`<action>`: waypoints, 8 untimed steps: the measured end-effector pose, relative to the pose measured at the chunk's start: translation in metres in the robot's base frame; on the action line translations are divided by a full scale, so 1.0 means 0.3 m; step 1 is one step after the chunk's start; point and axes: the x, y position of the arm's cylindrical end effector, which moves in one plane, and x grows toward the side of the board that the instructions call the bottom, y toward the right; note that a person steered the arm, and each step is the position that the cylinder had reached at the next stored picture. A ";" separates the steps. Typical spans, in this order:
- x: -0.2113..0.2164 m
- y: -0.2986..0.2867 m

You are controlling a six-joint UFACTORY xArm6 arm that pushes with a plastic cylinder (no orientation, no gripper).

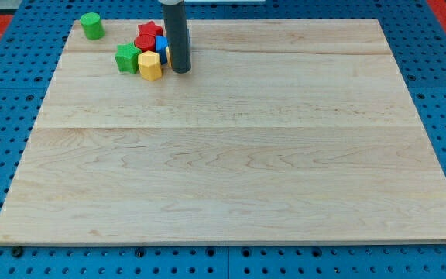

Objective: Adjust the cube and yellow blocks to form a group

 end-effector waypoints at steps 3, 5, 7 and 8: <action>-0.086 0.228; -0.344 0.115; -0.326 -0.010; -0.321 0.008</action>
